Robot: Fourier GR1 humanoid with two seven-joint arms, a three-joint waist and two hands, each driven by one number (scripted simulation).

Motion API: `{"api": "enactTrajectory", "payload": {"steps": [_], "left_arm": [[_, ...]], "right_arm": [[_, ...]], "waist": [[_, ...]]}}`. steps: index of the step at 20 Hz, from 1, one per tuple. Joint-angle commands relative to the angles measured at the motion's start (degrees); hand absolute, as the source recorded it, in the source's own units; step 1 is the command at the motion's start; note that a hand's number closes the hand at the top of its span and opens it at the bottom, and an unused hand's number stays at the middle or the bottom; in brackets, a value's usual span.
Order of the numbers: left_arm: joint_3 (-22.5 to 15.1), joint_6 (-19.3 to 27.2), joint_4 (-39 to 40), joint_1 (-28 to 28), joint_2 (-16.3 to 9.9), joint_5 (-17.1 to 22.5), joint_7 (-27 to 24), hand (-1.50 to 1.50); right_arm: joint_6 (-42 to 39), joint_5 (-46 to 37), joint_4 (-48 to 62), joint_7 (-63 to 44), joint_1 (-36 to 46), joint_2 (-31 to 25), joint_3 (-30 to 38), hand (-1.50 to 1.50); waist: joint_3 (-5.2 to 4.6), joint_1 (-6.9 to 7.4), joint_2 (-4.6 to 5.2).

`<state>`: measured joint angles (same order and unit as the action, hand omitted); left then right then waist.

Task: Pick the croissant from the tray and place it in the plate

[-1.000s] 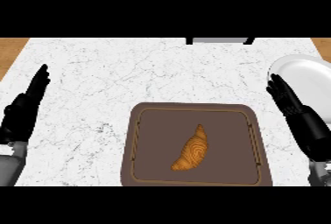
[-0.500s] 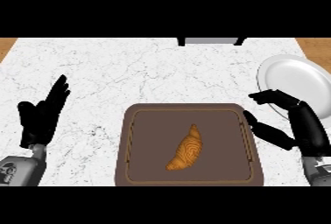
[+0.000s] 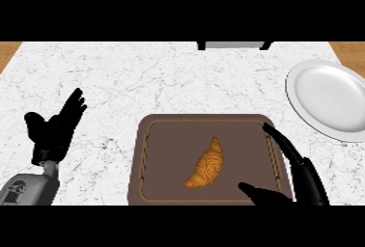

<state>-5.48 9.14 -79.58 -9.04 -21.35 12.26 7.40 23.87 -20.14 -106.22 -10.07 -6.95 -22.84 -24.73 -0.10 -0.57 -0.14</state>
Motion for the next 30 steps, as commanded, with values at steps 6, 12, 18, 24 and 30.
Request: {"api": "enactTrajectory", "payload": {"steps": [6,12,18,24,30], "left_arm": [[1.74,-1.55,-1.21,0.51,1.09,-0.4,-0.15,0.0],[0.92,-0.5,-2.58,-1.49,2.06,-2.55,3.84,0.0],[2.31,-3.47,-2.18,0.71,2.21,-1.65,1.13,0.0],[2.29,-1.01,-1.62,1.4,5.42,-4.55,0.13,0.0],[4.58,-3.92,4.22,-0.83,5.3,-4.84,-2.99,0.0]], "right_arm": [[-11.9,-12.29,-12.52,-23.05,2.91,-2.62,-4.16,-1.5],[-21.19,-13.21,-5.52,-32.49,11.57,4.1,-7.04,-1.5],[-29.48,-18.23,-5.31,-44.01,15.47,7.81,-12.24,-1.5],[-35.34,-18.34,-0.63,-45.97,17.01,10.13,-10.13,-1.5],[-41.95,-17.01,3.86,-48.41,21.19,13.94,-9.07,-1.5]], "waist": [[0.04,0.43,0.07],[0.08,0.9,0.17],[0.04,0.95,0.11],[0.09,0.87,0.12],[0.07,0.69,0.2]]}}
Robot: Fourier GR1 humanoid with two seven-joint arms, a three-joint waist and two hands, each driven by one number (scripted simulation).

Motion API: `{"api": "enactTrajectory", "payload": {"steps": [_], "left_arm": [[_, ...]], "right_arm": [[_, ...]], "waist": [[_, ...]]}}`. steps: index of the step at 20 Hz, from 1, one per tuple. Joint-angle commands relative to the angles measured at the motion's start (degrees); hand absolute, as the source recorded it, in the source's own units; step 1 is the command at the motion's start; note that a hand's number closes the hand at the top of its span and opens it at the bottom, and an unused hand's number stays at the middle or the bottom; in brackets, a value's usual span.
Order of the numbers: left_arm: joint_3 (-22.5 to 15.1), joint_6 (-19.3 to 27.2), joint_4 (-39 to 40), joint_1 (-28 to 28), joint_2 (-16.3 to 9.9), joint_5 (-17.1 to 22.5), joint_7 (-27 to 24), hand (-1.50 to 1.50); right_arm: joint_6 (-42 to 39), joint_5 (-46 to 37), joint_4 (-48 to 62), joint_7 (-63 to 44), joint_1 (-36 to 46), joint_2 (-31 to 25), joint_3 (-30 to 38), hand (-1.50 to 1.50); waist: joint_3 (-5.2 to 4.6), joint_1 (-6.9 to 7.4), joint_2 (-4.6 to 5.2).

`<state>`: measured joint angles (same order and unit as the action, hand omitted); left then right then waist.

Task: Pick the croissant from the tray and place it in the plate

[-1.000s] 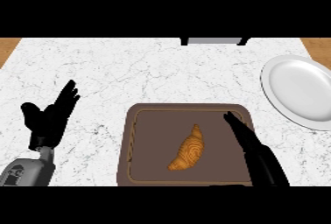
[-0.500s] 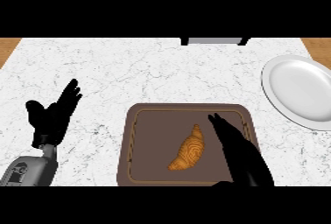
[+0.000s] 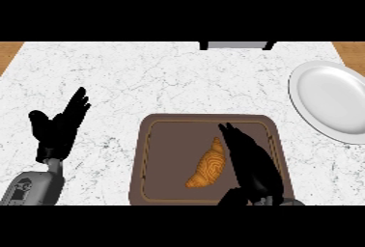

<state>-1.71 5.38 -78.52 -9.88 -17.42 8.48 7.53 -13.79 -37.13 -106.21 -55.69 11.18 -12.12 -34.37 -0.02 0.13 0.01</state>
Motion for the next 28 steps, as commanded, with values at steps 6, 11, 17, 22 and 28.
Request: {"api": "enactTrajectory", "payload": {"steps": [6,11,17,22,28], "left_arm": [[0.29,-0.66,-1.69,0.75,2.27,-1.54,0.94,0.0],[1.69,-1.96,-0.71,0.03,2.04,-2.8,0.78,0.0],[3.77,-3.51,-1.67,2.38,2.18,-3.49,-0.08,0.0],[3.77,-4.23,-2.87,3.64,3.12,-3.62,-0.6,0.0],[4.07,-3.1,-2.19,-0.36,3.81,-4.44,2.39,0.0]], "right_arm": [[-7.12,-0.83,4.82,-3.74,1.52,4.73,0.64,-1.5],[-4.67,-5.42,14.28,1.14,4.25,7.47,2.92,-1.5],[-4.88,-8.5,17.48,6.27,1.45,7.43,3.8,-1.5],[-9.76,-6.05,20.01,8.61,2.06,7.38,5.9,1.5],[-6.89,-8.08,24.3,14.15,3.4,10.22,3.41,1.5]], "waist": [[0.01,-0.09,-0.06],[0.01,-0.01,0.0],[0.02,-0.01,-0.04],[0.02,0.11,-0.05],[0.04,0.15,-0.01]]}}
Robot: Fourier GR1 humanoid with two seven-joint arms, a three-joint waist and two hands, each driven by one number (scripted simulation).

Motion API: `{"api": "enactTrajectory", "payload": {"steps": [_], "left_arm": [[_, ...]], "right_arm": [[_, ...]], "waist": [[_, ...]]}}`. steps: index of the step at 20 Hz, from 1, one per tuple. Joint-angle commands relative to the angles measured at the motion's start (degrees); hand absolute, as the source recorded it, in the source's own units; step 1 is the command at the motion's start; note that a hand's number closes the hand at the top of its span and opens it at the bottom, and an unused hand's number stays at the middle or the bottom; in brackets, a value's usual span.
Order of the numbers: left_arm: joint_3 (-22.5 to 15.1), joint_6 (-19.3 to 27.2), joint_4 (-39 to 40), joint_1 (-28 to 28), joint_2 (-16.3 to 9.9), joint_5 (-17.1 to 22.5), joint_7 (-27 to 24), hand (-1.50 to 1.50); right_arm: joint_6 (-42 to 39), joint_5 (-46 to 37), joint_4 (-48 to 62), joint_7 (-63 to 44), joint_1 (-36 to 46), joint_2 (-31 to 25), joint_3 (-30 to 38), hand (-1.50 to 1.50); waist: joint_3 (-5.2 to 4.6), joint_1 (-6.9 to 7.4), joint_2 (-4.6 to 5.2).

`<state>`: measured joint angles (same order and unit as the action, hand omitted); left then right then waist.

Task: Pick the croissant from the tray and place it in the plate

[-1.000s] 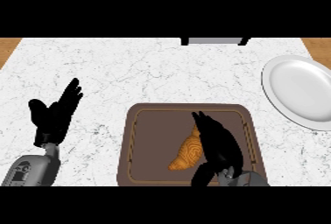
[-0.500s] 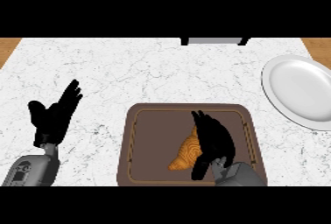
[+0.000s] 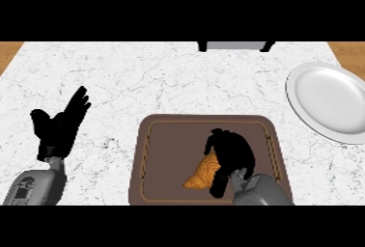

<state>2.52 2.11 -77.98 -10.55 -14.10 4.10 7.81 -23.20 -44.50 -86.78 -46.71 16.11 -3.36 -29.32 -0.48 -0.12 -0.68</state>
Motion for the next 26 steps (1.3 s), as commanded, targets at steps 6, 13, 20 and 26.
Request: {"api": "enactTrajectory", "payload": {"steps": [6,13,20,26], "left_arm": [[1.35,-0.61,2.56,-2.35,0.52,-0.35,-0.89,0.0],[-1.46,-1.08,-1.76,-1.81,1.61,-0.84,1.5,0.0],[-1.15,0.15,-1.87,-1.22,1.61,-1.78,1.98,0.0],[-1.15,1.93,-1.35,0.17,2.92,-2.91,0.76,0.0]], "right_arm": [[6.57,0.16,10.93,6.91,5.72,3.23,5.0,1.5],[21.67,-1.75,27.16,11.48,22.13,-1.63,21.32,1.5],[37.71,-15.54,28.94,7.82,30.5,-6.33,20.07,1.5],[46.85,-27.94,30.5,-3.72,33.27,-7.94,20.13,1.5]], "waist": [[0.49,0.5,0.94],[0.57,2.92,1.68],[0.48,1.78,1.1],[0.43,0.66,0.78]]}}
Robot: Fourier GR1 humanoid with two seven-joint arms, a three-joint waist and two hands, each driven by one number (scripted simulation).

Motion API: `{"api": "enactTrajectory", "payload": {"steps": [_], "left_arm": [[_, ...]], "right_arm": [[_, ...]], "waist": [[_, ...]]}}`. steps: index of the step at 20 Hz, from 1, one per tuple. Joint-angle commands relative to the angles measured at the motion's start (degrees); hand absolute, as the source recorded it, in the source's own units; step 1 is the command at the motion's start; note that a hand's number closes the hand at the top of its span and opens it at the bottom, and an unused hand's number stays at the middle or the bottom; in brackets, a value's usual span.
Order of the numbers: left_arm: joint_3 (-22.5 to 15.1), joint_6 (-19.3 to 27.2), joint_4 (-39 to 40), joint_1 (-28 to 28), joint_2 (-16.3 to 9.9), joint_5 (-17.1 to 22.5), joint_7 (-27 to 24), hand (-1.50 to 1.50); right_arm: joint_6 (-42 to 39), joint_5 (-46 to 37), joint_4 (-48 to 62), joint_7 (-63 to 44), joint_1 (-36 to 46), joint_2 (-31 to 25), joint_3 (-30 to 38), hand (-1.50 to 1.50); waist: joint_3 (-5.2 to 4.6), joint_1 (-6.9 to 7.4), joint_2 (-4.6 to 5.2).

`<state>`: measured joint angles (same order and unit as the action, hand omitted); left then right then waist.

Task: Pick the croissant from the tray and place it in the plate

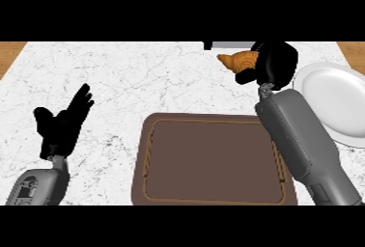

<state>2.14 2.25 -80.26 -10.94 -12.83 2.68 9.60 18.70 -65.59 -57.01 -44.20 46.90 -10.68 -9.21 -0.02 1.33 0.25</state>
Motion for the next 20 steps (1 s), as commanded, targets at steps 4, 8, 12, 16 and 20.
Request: {"api": "enactTrajectory", "payload": {"steps": [4,8,12,16,20], "left_arm": [[1.03,-0.4,-0.43,1.1,-0.17,0.44,0.26,0.0],[1.38,-1.12,0.38,1.31,-0.32,0.05,-1.38,0.0],[1.88,-2.01,-5.78,3.24,-1.98,1.35,4.13,0.0],[0.47,-0.34,-0.47,0.87,1.33,-0.88,1.26,0.0],[0.95,-2.03,-7.21,6.35,-0.19,-0.12,1.95,0.0]], "right_arm": [[7.91,-4.05,-0.58,-6.87,2.34,-1.9,5.46,1.5],[12.23,-1.08,1.18,-3.06,-1.36,-4.24,9.81,1.5],[13.27,3.4,-1.81,1.36,-6.97,-9.65,14.22,1.5],[13.11,5.8,4.1,4.73,-5.27,-12.64,17.93,1.5],[14.65,10.26,10.63,12.06,-6.65,-15.67,21.41,1.5]], "waist": [[0.02,-1.13,-0.28],[0.03,-1.18,-0.2],[0.08,-1.18,-0.38],[0.04,-1.16,-0.13],[0.07,-0.5,-0.15]]}}
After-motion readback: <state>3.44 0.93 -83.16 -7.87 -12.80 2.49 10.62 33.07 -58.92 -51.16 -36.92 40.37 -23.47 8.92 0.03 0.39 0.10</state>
